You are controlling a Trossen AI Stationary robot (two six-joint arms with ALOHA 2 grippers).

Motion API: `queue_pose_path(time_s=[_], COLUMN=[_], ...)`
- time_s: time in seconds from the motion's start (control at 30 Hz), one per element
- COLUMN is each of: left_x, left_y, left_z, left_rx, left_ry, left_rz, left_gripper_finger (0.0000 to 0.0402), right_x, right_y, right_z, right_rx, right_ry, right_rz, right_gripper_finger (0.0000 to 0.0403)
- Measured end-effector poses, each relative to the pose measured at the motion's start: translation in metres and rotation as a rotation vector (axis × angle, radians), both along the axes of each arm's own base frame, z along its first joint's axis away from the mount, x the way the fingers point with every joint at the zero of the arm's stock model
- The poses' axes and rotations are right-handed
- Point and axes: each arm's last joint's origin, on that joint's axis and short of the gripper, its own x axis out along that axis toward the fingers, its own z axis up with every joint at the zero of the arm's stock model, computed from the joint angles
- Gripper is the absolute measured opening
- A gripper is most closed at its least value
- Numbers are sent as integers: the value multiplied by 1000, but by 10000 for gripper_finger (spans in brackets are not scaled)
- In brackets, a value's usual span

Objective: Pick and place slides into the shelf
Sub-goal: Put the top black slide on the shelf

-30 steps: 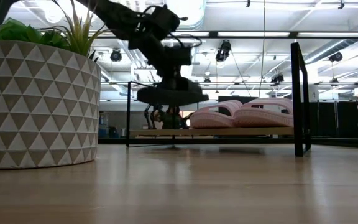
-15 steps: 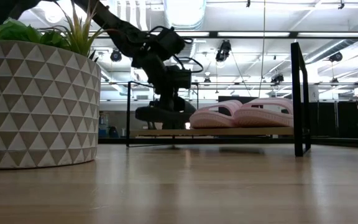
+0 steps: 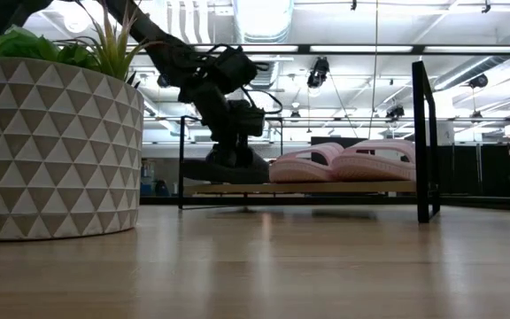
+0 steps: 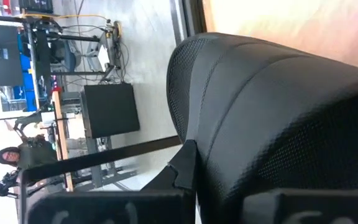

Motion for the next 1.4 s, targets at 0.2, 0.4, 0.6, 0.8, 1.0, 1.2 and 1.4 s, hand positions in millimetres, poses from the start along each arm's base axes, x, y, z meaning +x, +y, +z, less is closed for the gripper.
queue_pose_path(time_s=[0.2,0.4,0.6,0.8,1.0,1.2,1.4], left_x=[-2,-3,-4,-4,-8,-17,-15], left_y=[0,2,3,3,-3,-13,-40], left_z=[-6,-6,-6,-3,8,28,49], left_rx=[44,47,45,49,-29,-128,-130], left_ry=[-5,-9,-5,-12,-43,-122,-174], left_rz=[-14,-7,-5,-4,-65,-106,-199], left_gripper_finger=[0,5,55,137,230,296,300], right_x=[0,0,0,0,0,0,0], right_y=[0,0,0,0,1,1,0], right_z=[0,0,1,1,2,2,2], right_rx=[1,4,8,9,12,13,11], right_ry=[0,-2,-5,-6,-7,-8,-7], right_rz=[0,0,0,0,0,0,0], right_gripper_finger=[187,187,187,187,187,187,187])
